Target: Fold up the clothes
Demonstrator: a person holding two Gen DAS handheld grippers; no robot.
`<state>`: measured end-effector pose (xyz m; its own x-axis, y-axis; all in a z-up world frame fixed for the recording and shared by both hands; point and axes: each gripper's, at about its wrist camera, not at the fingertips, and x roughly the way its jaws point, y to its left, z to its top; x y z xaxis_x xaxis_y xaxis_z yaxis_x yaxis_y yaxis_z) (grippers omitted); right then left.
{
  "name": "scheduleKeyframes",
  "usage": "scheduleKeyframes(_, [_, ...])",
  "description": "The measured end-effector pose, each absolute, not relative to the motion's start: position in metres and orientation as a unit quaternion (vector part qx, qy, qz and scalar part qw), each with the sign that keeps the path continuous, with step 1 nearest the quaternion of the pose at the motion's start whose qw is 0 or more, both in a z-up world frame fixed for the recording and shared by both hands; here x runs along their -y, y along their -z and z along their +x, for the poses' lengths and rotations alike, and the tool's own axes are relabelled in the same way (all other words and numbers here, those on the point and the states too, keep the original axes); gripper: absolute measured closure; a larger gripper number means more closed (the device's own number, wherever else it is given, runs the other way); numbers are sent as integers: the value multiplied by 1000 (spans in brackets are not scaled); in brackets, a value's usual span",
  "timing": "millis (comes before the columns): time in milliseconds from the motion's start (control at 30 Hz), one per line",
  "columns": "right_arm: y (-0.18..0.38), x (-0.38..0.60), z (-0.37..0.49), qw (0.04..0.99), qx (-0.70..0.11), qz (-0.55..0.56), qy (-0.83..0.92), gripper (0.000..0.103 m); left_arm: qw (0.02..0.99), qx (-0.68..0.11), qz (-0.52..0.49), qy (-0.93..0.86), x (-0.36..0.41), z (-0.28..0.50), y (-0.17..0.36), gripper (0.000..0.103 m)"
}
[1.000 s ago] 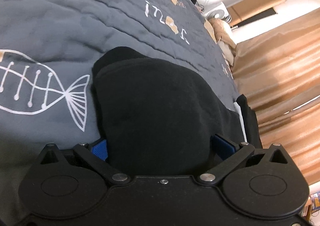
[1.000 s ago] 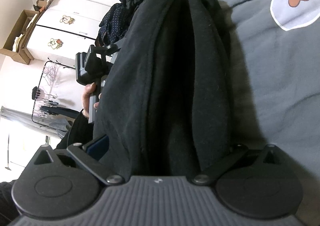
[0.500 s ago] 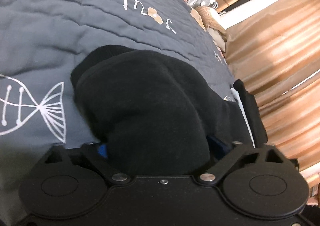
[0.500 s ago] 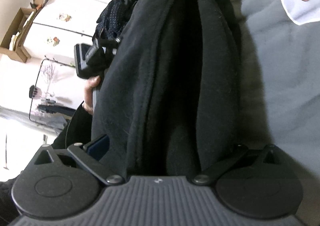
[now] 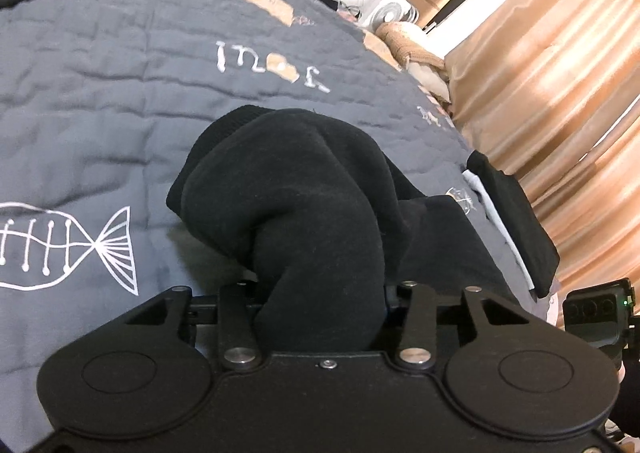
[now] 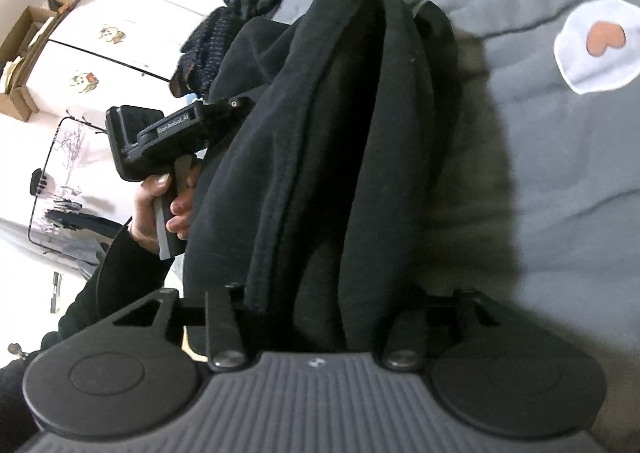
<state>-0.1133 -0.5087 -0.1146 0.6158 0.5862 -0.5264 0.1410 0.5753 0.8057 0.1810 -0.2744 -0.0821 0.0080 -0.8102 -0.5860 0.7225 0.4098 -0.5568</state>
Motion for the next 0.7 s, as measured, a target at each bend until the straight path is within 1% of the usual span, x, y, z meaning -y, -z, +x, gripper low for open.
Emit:
scheduleKeyframes(167, [105, 506, -120, 790, -395, 445, -146, 61, 718, -434, -46, 542, 270, 168, 56, 62])
scheduleKeyframes(467, [61, 505, -135, 807, -367, 436, -155, 62, 741, -387, -33, 547, 270, 129, -11, 62])
scheduleKeyframes(700, [35, 516, -158, 822, -350, 420, -161, 62, 753, -360, -25, 550, 284, 93, -47, 62])
